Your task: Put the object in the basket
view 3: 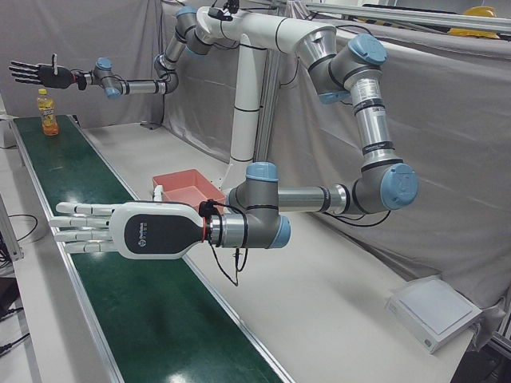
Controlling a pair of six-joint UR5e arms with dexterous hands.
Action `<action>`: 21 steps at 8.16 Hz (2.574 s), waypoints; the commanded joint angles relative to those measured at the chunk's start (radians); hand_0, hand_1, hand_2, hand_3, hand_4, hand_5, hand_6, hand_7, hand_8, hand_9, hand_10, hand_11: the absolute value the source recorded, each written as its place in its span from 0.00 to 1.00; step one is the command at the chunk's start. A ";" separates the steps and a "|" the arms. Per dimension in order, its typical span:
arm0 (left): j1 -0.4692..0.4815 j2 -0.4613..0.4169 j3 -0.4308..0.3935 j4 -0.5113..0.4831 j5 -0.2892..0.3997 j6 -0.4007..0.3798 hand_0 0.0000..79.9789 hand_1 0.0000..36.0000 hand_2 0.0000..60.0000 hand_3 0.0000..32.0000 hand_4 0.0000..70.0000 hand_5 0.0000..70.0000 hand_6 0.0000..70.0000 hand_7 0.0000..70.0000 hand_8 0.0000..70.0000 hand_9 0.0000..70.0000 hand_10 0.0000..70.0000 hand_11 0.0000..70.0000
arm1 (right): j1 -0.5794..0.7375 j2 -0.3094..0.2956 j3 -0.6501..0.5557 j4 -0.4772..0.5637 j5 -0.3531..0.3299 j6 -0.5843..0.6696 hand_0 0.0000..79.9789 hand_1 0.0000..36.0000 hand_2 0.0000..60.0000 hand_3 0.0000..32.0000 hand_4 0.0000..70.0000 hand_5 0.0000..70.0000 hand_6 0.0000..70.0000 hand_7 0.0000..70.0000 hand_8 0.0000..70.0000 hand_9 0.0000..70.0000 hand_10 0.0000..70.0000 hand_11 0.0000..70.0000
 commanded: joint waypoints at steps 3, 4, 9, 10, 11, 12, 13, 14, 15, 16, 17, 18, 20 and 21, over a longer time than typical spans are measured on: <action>0.127 -0.008 -0.072 0.058 -0.041 -0.002 0.78 0.26 0.00 0.00 0.00 0.16 0.00 0.03 0.00 0.00 0.00 0.03 | 0.000 0.000 0.001 -0.001 0.000 0.000 0.00 0.00 0.00 0.00 0.00 0.00 0.00 0.00 0.00 0.00 0.00 0.00; 0.128 -0.006 -0.073 0.061 -0.041 -0.002 0.79 0.27 0.00 0.00 0.00 0.19 0.00 0.03 0.00 0.00 0.00 0.02 | 0.000 0.000 0.001 -0.001 0.000 0.000 0.00 0.00 0.00 0.00 0.00 0.00 0.00 0.00 0.00 0.00 0.00 0.00; 0.128 0.003 -0.042 0.101 -0.066 -0.006 0.77 0.25 0.00 0.00 0.00 0.19 0.00 0.02 0.00 0.00 0.00 0.02 | 0.000 0.000 0.000 -0.001 0.000 0.000 0.00 0.00 0.00 0.00 0.00 0.00 0.00 0.00 0.00 0.00 0.00 0.00; 0.128 0.001 -0.042 0.101 -0.070 -0.005 0.76 0.24 0.00 0.00 0.00 0.19 0.00 0.03 0.00 0.00 0.00 0.03 | 0.000 0.000 0.000 -0.001 0.000 0.000 0.00 0.00 0.00 0.00 0.00 0.00 0.00 0.00 0.00 0.00 0.00 0.00; 0.128 0.003 -0.040 0.101 -0.072 -0.005 0.75 0.22 0.00 0.00 0.00 0.17 0.00 0.02 0.00 0.00 0.01 0.04 | 0.000 0.000 0.000 -0.001 0.000 0.000 0.00 0.00 0.00 0.00 0.00 0.00 0.00 0.00 0.00 0.00 0.00 0.00; 0.128 0.003 -0.034 0.089 -0.096 -0.005 0.75 0.22 0.00 0.00 0.00 0.17 0.00 0.03 0.00 0.00 0.00 0.03 | 0.000 0.001 0.000 -0.001 0.000 0.000 0.00 0.00 0.00 0.00 0.00 0.00 0.00 0.00 0.00 0.00 0.00 0.00; 0.134 0.006 0.007 0.018 -0.137 -0.064 0.74 0.22 0.00 0.00 0.00 0.17 0.00 0.02 0.00 0.00 0.01 0.04 | 0.000 0.000 -0.002 0.001 0.000 0.000 0.00 0.00 0.00 0.00 0.00 0.00 0.00 0.00 0.00 0.00 0.00 0.00; 0.172 0.004 0.098 -0.051 -0.188 -0.198 0.73 0.22 0.00 0.00 0.00 0.17 0.00 0.02 0.00 0.00 0.01 0.04 | 0.000 0.000 0.000 0.000 0.000 0.000 0.00 0.00 0.00 0.00 0.00 0.00 0.00 0.00 0.00 0.00 0.00 0.00; 0.177 0.018 0.034 0.042 -0.211 -0.137 0.73 0.23 0.00 0.00 0.00 0.16 0.00 0.02 0.00 0.00 0.01 0.05 | 0.000 0.000 0.000 -0.001 0.000 0.000 0.00 0.00 0.00 0.00 0.00 0.00 0.00 0.00 0.00 0.00 0.00 0.00; 0.180 0.024 -0.011 0.055 -0.213 -0.125 0.79 0.32 0.00 0.00 0.00 0.16 0.00 0.02 0.00 0.00 0.01 0.04 | 0.000 0.000 0.000 -0.001 0.000 0.000 0.00 0.00 0.00 0.00 0.00 0.00 0.00 0.00 0.00 0.00 0.00 0.00; 0.179 0.032 -0.022 0.066 -0.213 -0.123 0.80 0.33 0.00 0.00 0.00 0.17 0.00 0.01 0.00 0.00 0.00 0.03 | 0.000 0.000 0.000 -0.001 0.000 0.000 0.00 0.00 0.00 0.00 0.00 0.00 0.00 0.00 0.00 0.00 0.00 0.00; 0.179 0.036 -0.022 0.065 -0.213 -0.117 0.81 0.33 0.00 0.00 0.00 0.19 0.00 0.02 0.00 0.00 0.00 0.03 | 0.000 0.001 0.000 0.001 0.000 0.000 0.00 0.00 0.00 0.00 0.00 0.00 0.00 0.00 0.00 0.00 0.00 0.00; 0.180 0.038 -0.010 0.019 -0.215 -0.115 0.83 0.34 0.00 0.00 0.00 0.19 0.00 0.01 0.00 0.00 0.01 0.05 | 0.000 0.000 0.000 0.000 0.000 0.000 0.00 0.00 0.00 0.00 0.00 0.00 0.00 0.00 0.00 0.00 0.00 0.00; 0.180 0.040 -0.010 0.017 -0.213 -0.114 0.80 0.33 0.00 0.00 0.00 0.19 0.00 0.01 0.00 0.00 0.01 0.05 | 0.000 0.001 0.000 0.001 0.000 0.000 0.00 0.00 0.00 0.00 0.00 0.00 0.00 0.00 0.00 0.00 0.00 0.00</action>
